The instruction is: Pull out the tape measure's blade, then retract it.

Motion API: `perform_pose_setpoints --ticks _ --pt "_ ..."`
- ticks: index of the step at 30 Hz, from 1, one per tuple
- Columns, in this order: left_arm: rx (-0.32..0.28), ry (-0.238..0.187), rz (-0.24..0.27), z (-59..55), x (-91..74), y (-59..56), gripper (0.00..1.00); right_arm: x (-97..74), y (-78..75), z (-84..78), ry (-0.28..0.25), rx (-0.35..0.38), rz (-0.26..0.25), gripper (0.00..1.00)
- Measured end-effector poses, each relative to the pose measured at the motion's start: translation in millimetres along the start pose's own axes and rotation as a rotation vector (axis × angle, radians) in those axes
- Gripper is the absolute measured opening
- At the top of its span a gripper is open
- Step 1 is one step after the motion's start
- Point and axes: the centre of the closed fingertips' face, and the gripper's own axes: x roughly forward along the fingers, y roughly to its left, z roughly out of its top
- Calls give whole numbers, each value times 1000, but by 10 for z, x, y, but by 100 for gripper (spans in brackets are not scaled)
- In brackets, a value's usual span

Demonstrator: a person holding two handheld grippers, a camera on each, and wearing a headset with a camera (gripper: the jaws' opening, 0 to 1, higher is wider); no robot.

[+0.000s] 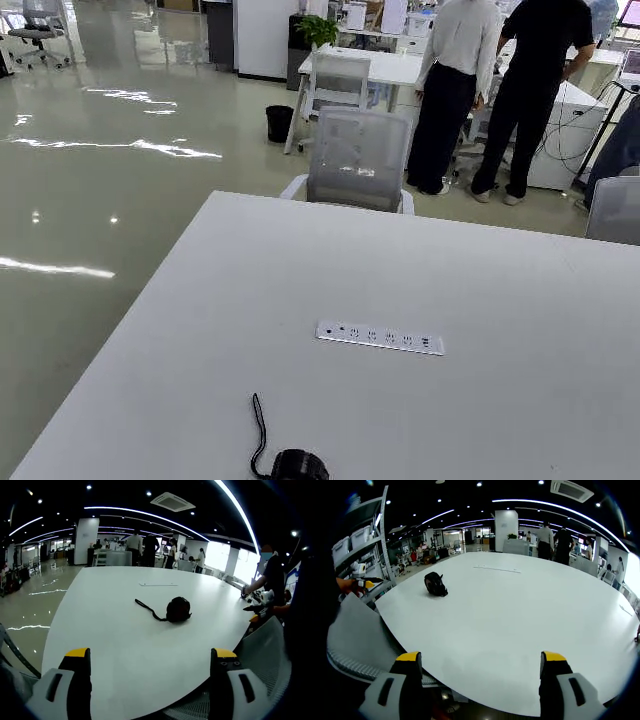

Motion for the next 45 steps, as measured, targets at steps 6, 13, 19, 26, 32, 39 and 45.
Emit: perform_pose_setpoints --ticks 6,13,19,26,32,39,45 --pt "-5 12 12 -25 51 117 99 -27 1 -26 2 9 -15 100" --pt "9 10 -6 -22 97 138 99 -45 -31 -51 -2 -1 -32 100" --pt "14 11 -13 -37 132 144 98 -59 -65 -41 -10 2 -39 100" --pt "24 20 -21 -39 162 155 99 -34 -40 -23 -3 10 -30 100" --pt "24 17 -18 -32 177 201 99 -52 -48 -34 -3 8 -36 100" --pt "21 13 -18 -14 181 194 99 -72 -61 -67 -15 0 -42 100" --pt "21 19 -22 -20 187 189 99 -88 -75 -76 -15 6 -46 100"
